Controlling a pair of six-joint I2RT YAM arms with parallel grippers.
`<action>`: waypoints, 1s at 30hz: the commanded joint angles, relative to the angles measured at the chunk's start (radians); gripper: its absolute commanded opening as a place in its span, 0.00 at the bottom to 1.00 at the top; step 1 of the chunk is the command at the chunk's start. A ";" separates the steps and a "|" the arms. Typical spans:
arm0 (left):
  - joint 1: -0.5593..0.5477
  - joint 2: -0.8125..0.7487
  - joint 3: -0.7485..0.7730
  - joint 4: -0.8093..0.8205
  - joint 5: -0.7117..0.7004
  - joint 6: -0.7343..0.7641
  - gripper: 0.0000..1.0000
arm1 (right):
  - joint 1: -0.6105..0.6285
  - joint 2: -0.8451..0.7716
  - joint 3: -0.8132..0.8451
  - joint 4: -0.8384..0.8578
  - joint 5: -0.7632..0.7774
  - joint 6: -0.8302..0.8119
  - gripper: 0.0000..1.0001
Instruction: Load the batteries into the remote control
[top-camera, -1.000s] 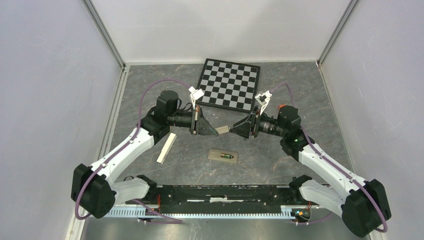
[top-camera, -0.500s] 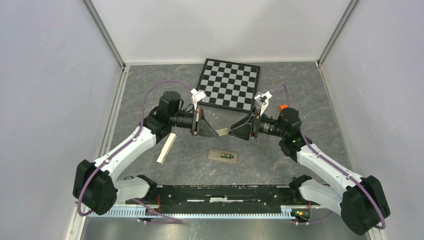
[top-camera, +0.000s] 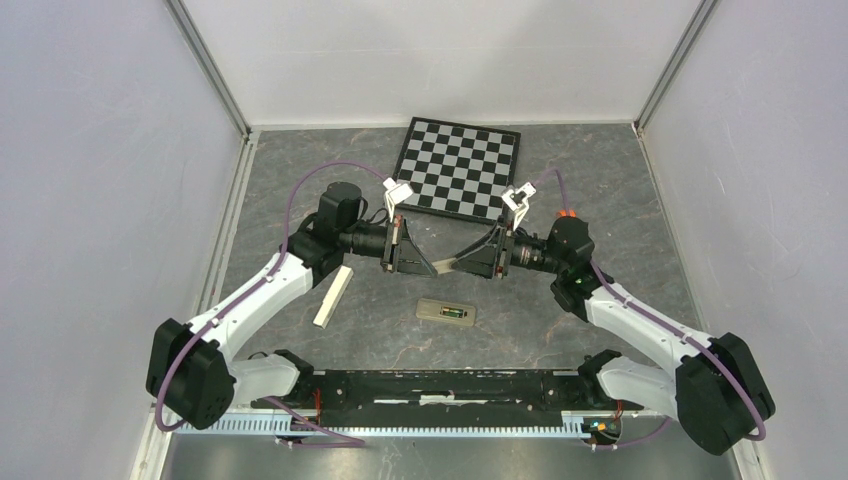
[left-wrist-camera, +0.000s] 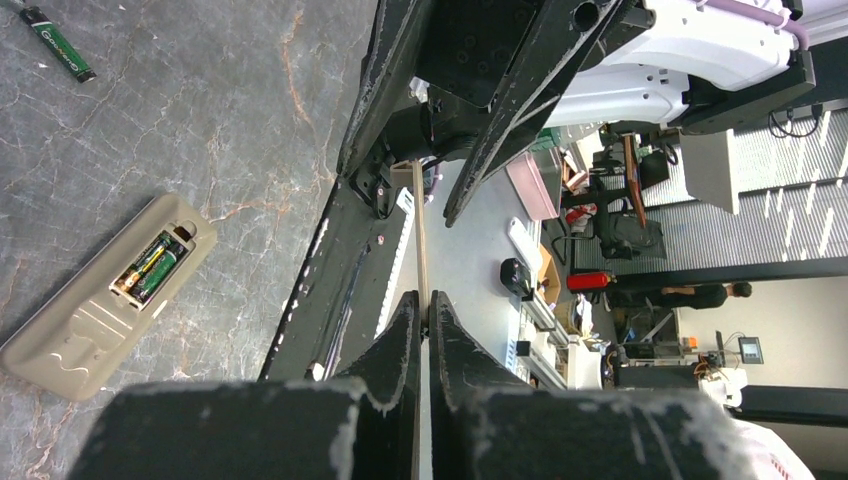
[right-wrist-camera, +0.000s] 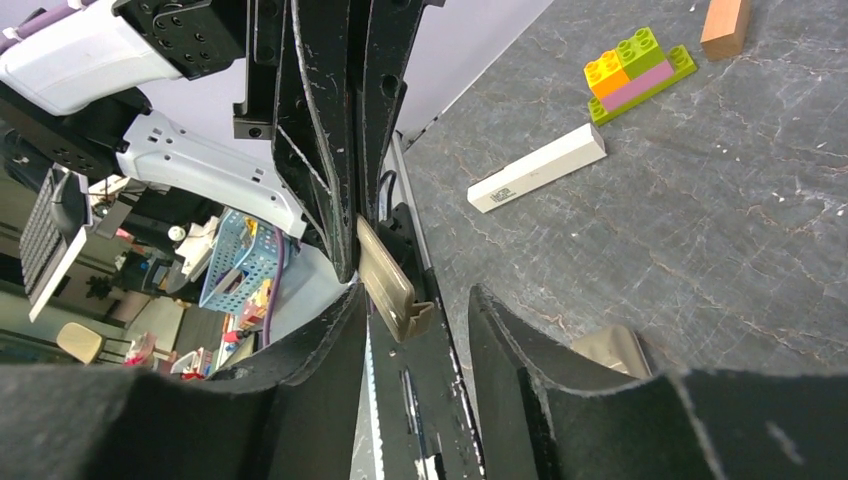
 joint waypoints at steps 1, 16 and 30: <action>0.003 -0.012 0.026 0.002 0.041 0.043 0.02 | 0.004 0.012 -0.008 0.092 -0.003 0.032 0.44; 0.011 0.012 0.024 -0.073 -0.134 0.049 0.57 | 0.011 -0.015 -0.004 -0.085 0.045 -0.012 0.00; 0.039 -0.038 -0.193 -0.001 -0.576 -0.094 0.76 | 0.063 -0.043 -0.186 -0.353 0.469 0.059 0.00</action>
